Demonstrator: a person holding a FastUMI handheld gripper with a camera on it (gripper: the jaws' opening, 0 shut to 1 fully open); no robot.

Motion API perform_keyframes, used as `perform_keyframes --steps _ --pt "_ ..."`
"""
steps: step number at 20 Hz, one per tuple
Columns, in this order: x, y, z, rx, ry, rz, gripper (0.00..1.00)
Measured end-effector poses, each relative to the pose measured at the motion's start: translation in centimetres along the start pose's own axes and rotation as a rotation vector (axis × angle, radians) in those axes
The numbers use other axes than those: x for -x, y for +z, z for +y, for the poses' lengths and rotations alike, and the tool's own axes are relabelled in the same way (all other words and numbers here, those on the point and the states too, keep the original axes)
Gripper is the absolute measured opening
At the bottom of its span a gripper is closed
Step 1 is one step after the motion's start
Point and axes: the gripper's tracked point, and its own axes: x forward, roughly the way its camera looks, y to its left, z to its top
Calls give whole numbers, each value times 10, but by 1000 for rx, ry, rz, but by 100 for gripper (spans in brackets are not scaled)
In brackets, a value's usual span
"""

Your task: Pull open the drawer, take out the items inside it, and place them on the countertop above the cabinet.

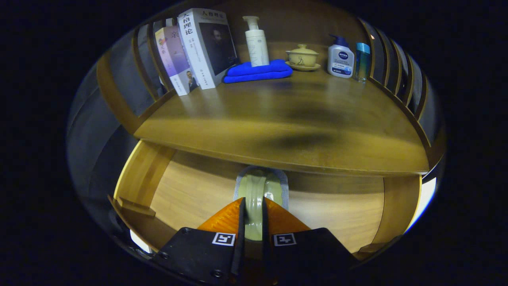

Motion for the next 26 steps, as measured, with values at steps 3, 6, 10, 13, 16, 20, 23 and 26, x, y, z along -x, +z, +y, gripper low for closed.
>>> perform_keyframes --steps 3,6,10,13,16,20,23,26 --pt "29 2 10 6 47 -35 21" --pt "62 12 18 24 92 -88 21" --pt "85 45 28 -20 146 -150 21" --pt "86 82 19 -4 101 -208 21" --pt "79 126 8 -34 78 -251 21" --pt "60 171 -19 -71 13 -263 21" --pt "42 177 -35 -97 -17 -217 21" --pt "22 177 -40 -124 -10 -173 21"
